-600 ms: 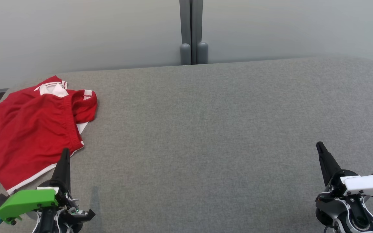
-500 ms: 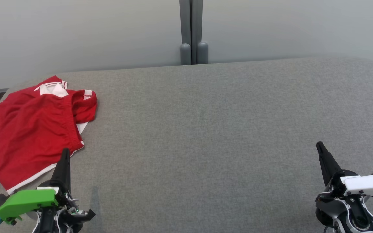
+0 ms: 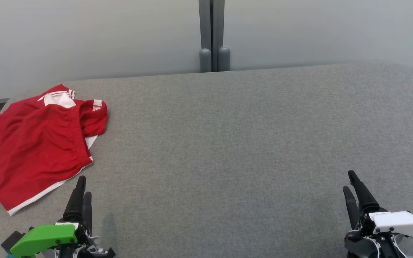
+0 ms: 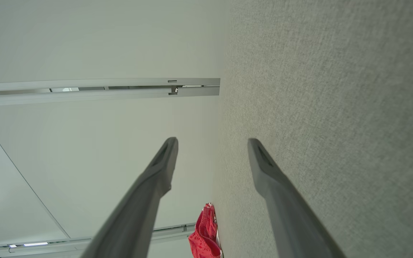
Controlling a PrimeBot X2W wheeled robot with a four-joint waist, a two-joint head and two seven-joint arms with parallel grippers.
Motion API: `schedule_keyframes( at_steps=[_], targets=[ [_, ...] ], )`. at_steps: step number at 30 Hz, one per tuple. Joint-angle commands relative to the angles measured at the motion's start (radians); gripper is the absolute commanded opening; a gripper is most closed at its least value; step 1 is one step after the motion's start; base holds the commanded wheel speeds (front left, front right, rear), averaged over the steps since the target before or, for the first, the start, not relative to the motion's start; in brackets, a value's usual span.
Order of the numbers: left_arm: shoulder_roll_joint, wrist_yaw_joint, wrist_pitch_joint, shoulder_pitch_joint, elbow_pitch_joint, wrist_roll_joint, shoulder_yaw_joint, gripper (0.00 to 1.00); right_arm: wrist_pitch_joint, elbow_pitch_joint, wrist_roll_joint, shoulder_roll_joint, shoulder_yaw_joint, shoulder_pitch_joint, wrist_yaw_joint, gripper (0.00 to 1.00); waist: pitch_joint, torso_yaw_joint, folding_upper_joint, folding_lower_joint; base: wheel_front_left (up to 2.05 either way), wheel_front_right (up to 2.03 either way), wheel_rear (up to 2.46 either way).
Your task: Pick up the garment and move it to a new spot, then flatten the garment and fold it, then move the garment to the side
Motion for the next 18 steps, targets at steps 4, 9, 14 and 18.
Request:
schedule_keyframes(
  at_steps=[4, 9, 14, 18],
  targets=[
    [0.003, -0.004, -0.026, -0.006, -0.028, 0.028, -0.027, 1.0, -0.028, -0.026, -0.042, -0.008, 0.003, 0.002, 0.0, 1.0, -0.001, -0.001, 0.0, 0.0, 0.0, 0.0, 0.0],
    [0.004, -0.006, -0.05, -0.001, -0.038, 0.068, -0.043, 1.0, -0.052, -0.04, -0.097, -0.009, -0.002, 0.007, 0.0, 1.0, -0.002, -0.001, 0.0, 0.0, 0.0, 0.0, 0.0],
    [0.005, -0.008, -0.071, -0.002, -0.053, 0.127, -0.052, 1.0, -0.073, -0.07, -0.178, -0.01, -0.009, 0.013, 0.0, 1.0, -0.002, -0.002, 0.0, 0.0, 0.0, 0.0, 0.0],
    [0.005, -0.009, -0.087, -0.006, -0.07, 0.191, -0.059, 1.0, -0.089, -0.096, -0.256, -0.011, -0.016, 0.016, 0.0, 1.0, -0.003, -0.002, 0.0, 0.0, 0.0, 0.0, 0.0]
  ],
)
